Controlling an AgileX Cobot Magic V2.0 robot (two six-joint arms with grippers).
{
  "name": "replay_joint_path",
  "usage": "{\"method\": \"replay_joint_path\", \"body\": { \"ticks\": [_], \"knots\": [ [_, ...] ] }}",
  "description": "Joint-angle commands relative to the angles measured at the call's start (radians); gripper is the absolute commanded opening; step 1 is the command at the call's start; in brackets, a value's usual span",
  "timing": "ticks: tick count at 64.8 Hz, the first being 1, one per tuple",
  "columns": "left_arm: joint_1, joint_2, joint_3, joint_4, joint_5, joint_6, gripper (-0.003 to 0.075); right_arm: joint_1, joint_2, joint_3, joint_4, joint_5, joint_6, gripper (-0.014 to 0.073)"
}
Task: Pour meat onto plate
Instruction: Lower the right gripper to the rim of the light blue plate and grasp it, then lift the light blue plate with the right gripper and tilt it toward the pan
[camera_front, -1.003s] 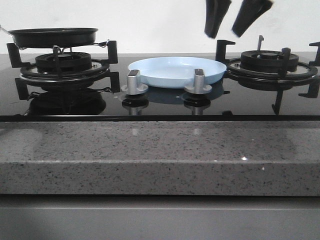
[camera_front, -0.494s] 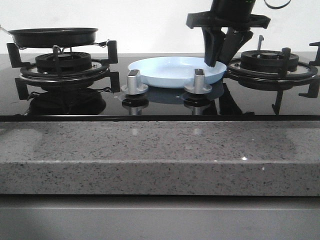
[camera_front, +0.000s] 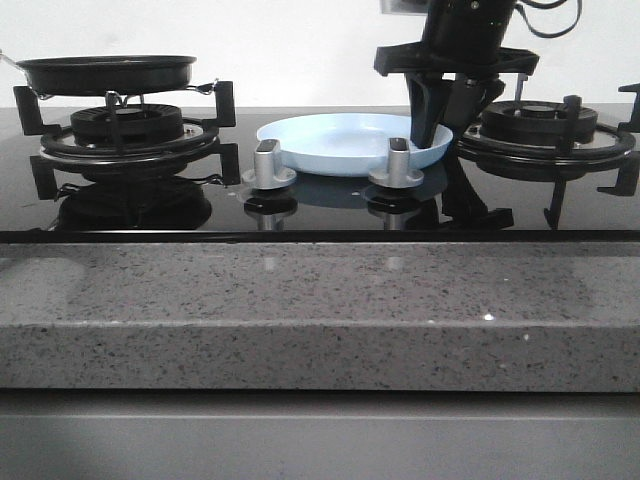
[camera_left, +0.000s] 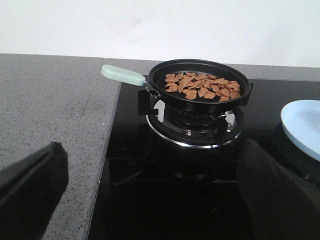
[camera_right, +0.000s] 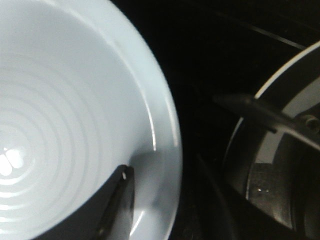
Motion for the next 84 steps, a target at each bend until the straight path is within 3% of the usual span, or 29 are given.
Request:
{"method": "replay_joint_path", "body": {
  "ticks": [1, 16, 41, 56, 69, 84],
  "knots": [
    [-0.007, 0.006, -0.039, -0.005, -0.087, 0.001, 0.0671, -0.003, -0.060, -0.031, 0.010, -0.025, -0.001, 0.0261],
    [-0.007, 0.006, -0.039, -0.005, -0.087, 0.001, 0.0671, -0.003, -0.060, -0.039, 0.010, 0.000, -0.001, -0.0078],
    [-0.007, 0.006, -0.039, -0.005, -0.087, 0.001, 0.0671, -0.010, -0.097, -0.178, 0.025, 0.111, 0.000, -0.0069],
    [-0.007, 0.006, -0.039, -0.005, -0.087, 0.001, 0.0671, -0.020, -0.166, -0.148, 0.159, 0.112, 0.000, -0.0069],
    [-0.007, 0.006, -0.039, -0.005, -0.087, 0.001, 0.0671, 0.003, -0.276, 0.038, 0.194, 0.081, -0.010, -0.0069],
    [-0.007, 0.006, -0.039, -0.005, -0.087, 0.001, 0.0671, 0.071, -0.440, 0.376, 0.216, -0.131, -0.039, -0.0069]
  ]
}}
